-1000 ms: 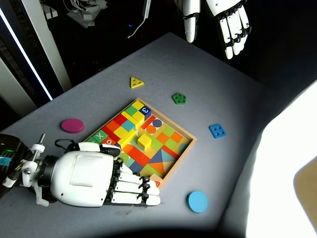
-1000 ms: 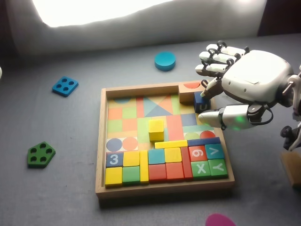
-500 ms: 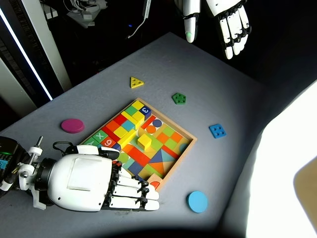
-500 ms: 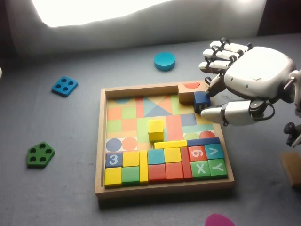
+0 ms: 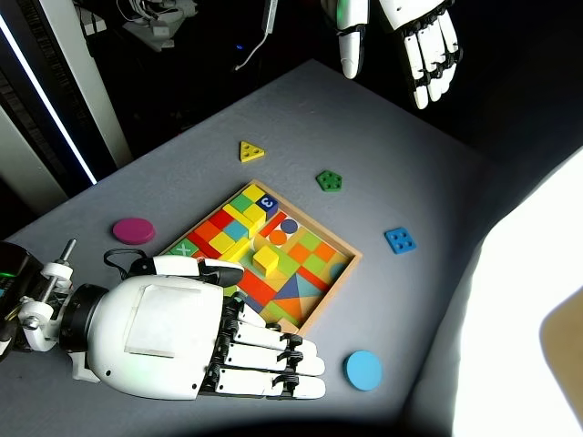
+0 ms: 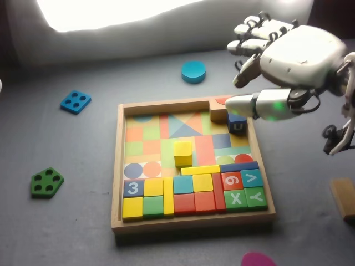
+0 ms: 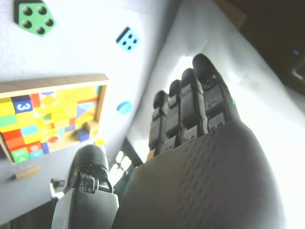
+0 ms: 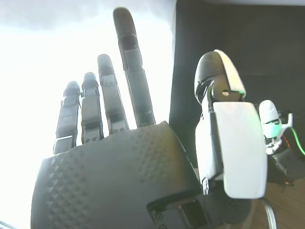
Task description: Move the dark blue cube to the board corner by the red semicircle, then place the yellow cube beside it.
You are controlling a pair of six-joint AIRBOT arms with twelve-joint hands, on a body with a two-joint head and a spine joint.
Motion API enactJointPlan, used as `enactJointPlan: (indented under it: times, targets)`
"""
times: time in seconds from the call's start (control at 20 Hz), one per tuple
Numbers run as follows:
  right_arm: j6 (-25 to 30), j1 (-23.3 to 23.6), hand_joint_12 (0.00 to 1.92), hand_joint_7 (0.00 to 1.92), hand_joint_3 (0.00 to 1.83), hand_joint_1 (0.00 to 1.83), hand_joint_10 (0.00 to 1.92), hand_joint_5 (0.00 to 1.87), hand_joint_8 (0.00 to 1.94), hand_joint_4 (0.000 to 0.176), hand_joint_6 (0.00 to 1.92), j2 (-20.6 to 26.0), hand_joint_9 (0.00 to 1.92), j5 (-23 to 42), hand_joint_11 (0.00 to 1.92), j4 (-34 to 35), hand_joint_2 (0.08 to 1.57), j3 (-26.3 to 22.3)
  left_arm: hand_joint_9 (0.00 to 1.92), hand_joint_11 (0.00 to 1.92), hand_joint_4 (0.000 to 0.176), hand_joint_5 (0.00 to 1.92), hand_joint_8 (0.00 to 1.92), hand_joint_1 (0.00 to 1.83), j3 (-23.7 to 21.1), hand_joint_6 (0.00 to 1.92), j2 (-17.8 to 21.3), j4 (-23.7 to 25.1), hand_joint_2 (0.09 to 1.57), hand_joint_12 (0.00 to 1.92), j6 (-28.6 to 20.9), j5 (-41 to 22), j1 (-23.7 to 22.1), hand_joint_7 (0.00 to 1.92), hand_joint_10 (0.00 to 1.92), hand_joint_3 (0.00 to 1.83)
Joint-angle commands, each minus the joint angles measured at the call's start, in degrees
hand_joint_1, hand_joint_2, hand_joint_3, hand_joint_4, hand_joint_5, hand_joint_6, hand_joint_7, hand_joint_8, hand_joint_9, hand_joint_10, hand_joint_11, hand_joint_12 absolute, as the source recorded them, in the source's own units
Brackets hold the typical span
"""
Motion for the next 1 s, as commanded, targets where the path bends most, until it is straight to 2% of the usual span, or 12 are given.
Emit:
enactJointPlan:
  times: [0.0, 0.2, 0.25, 0.35, 0.65, 0.8, 0.85, 0.95]
  targets:
    - [0.37, 0.57, 0.00, 0.25, 0.00, 0.01, 0.01, 0.86, 0.00, 0.000, 0.01, 0.38, 0.05, 6.43, 0.00, -0.88, 1.21, -0.90, 0.14, 0.00, 0.018, 0.12, 0.00, 0.00, -0.01, 0.00, 0.16, 2.49, 1.24, 0.59, 0.07, -4.11, -0.63, 0.13, 0.00, 0.00]
    - [0.36, 0.58, 0.00, 0.27, 0.00, 0.02, 0.01, 0.86, 0.01, 0.000, 0.01, 0.36, 0.06, 6.84, 0.00, -1.94, 1.20, -5.04, 0.13, 0.00, 0.007, 0.12, 0.00, 0.00, -0.01, 0.00, 0.16, 2.50, 1.24, 0.57, 0.07, -4.11, -0.63, 0.12, 0.00, 0.00]
    - [0.32, 0.59, 0.00, 0.26, 0.00, 0.01, 0.01, 0.86, 0.01, 0.000, 0.01, 0.29, 0.06, 6.53, 0.00, -2.13, 1.20, -5.99, 0.12, 0.00, 0.007, 0.11, 0.00, 0.00, 0.00, 0.00, 0.16, 2.50, 1.24, 0.53, 0.07, -4.11, -0.64, 0.11, 0.00, 0.00]
    - [0.27, 0.61, 0.00, 0.27, 0.00, 0.02, 0.01, 0.88, 0.01, 0.000, 0.02, -0.25, 0.07, 5.91, 0.01, -2.13, 1.20, -7.31, 0.13, 0.00, 0.010, 0.12, 0.00, 0.00, 0.00, 0.00, 0.16, 2.50, 1.24, 0.57, 0.07, -4.11, -0.64, 0.12, 0.00, 0.00]
    - [0.08, -0.03, 0.00, 0.28, 0.00, 0.03, 0.01, 0.87, 0.00, 0.000, 0.01, -3.21, 0.07, 4.40, 0.01, -2.13, 1.20, -7.42, 0.12, 0.00, 0.017, 0.11, 0.00, 0.00, 0.03, 0.00, 0.16, 2.51, 1.24, 0.51, 0.07, -4.11, -0.68, 0.10, 0.00, 0.00]
    - [0.05, -0.40, 0.00, 0.27, 0.00, 0.04, 0.00, 0.87, 0.00, 0.000, 0.01, -3.93, 0.06, 3.87, 0.00, -2.12, 1.20, -7.41, 0.13, 0.00, 0.012, 0.12, 0.00, 0.00, 0.08, 0.00, 0.16, 2.51, 1.24, 0.49, 0.07, -4.11, -0.66, 0.11, 0.00, 0.00]
    - [0.06, -0.48, 0.00, 0.27, 0.00, 0.03, 0.01, 0.88, 0.00, 0.000, 0.01, -4.16, 0.06, 3.76, 0.00, -2.11, 1.20, -7.41, 0.13, 0.00, 0.018, 0.11, 0.00, 0.00, 0.07, 0.00, 0.16, 2.51, 1.24, 0.51, 0.07, -4.11, -0.66, 0.11, 0.00, 0.00]
    - [0.06, -0.48, 0.00, 0.27, 0.00, 0.04, 0.01, 0.88, 0.00, 0.000, 0.01, -4.31, 0.06, 3.11, 0.00, -1.43, 1.20, -7.40, 0.14, 0.00, 0.019, 0.12, 0.00, 0.00, 0.08, 0.00, 0.16, 2.51, 1.23, 0.52, 0.07, -4.11, -0.66, 0.11, 0.00, 0.00]
